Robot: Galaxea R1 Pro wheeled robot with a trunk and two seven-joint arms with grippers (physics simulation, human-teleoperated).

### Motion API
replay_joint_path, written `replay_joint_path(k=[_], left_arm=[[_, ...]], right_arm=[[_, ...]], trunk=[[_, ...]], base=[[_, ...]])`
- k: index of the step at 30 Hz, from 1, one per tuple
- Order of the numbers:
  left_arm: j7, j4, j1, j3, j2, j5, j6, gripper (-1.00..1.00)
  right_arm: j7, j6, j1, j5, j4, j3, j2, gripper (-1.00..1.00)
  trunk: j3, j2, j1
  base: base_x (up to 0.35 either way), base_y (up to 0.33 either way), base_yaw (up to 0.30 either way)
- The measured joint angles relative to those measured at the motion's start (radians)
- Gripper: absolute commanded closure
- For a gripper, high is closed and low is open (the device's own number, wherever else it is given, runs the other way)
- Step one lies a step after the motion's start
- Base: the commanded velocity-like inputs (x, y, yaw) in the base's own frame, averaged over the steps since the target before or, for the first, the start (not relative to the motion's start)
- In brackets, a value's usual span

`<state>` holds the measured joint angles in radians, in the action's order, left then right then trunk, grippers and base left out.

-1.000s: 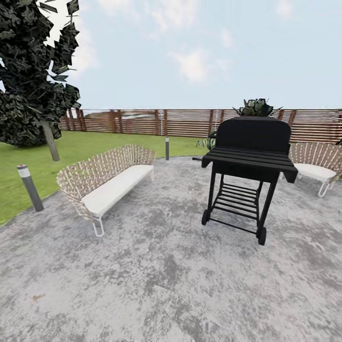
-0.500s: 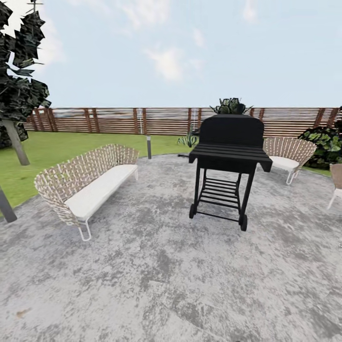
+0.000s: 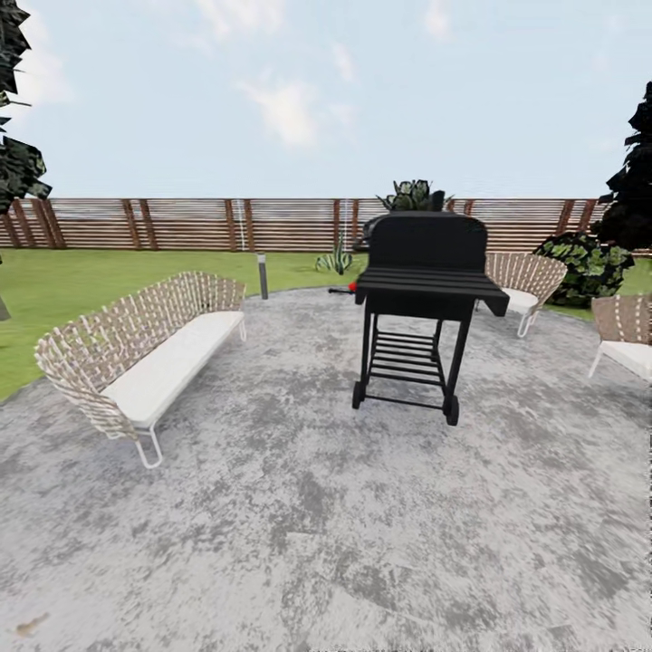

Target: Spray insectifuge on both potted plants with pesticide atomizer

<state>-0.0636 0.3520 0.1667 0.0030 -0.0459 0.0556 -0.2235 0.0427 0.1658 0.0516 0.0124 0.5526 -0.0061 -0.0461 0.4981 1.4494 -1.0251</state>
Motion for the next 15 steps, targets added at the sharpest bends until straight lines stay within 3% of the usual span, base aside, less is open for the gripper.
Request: replay_joint_path(k=[15], left_arm=[[0.000, 0.000, 0.000, 0.000, 0.000, -0.001, 0.000, -1.00]], right_arm=[[0.001, 0.000, 0.000, 0.001, 0.000, 0.000, 0.000, -1.00]], trunk=[[0.023, 0.000, 0.000]], base=[[0.000, 0.286, -0.145]])
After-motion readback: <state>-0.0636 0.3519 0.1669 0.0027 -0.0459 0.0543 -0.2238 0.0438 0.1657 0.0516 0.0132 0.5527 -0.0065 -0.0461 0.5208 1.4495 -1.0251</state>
